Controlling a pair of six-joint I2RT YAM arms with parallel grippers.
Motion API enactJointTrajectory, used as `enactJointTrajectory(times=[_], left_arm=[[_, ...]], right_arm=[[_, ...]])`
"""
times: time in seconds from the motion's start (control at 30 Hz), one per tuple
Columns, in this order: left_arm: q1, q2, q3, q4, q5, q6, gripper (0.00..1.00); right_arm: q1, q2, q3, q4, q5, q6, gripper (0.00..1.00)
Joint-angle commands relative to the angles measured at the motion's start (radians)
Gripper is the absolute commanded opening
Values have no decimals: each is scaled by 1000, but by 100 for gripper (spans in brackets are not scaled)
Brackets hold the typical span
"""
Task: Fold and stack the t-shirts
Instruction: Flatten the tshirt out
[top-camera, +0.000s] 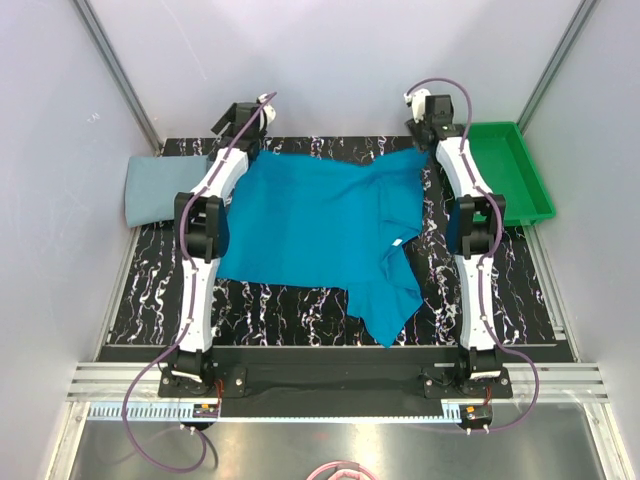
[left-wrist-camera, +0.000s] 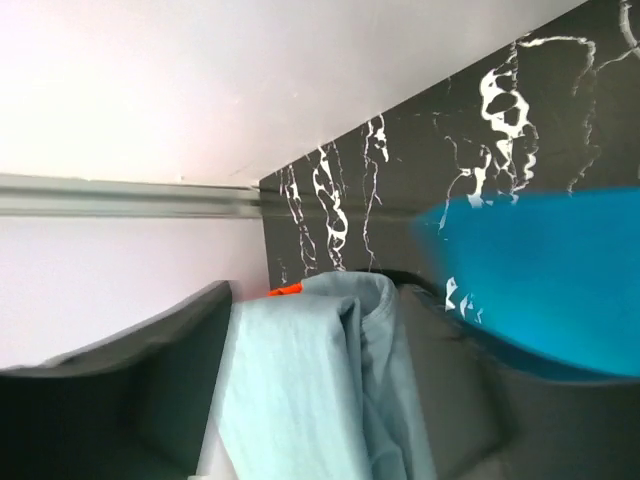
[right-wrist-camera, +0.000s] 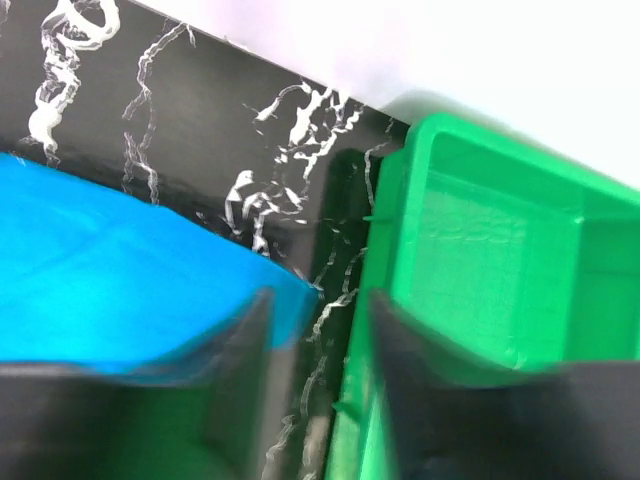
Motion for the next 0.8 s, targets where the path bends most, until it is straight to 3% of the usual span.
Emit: enactJointTrajectory(times=[0.0,0.03,0.1,0.17,0.23,0.4,0.5,0.57,0.63,0.77], left_arm=[[-6,8,7,118,-104,17,81],[-8,-1,-1,112,-123,1,88],[-13,-62,-4,38,-146,-96,92],[-20,-174,-28,-36,-129,-213,93],[-42,-283,-157,-72,-71,-250,93],[-98,-601,-422,-352,238,-390,92],[-140,-672,-517,-511,381,-428,94],[-149,-681,-541,-591,469,-462,95],[-151,-672,-558,-693,541,-502,95],[-151,-666,-648,-751,601,-548,93]], right_arm=[[23,23,8,117,98,-26,74],[24,14,-6,134,123,-16,87],[24,-47,-35,153,135,35,100],[24,-144,-87,135,140,64,100],[24,-219,-159,98,87,110,100],[24,-460,-342,-120,-134,161,100],[24,-518,-372,-313,-341,208,100],[24,-526,-376,-490,-588,207,100],[26,-541,-444,-553,-787,251,99],[57,-589,-596,-641,-900,225,95]])
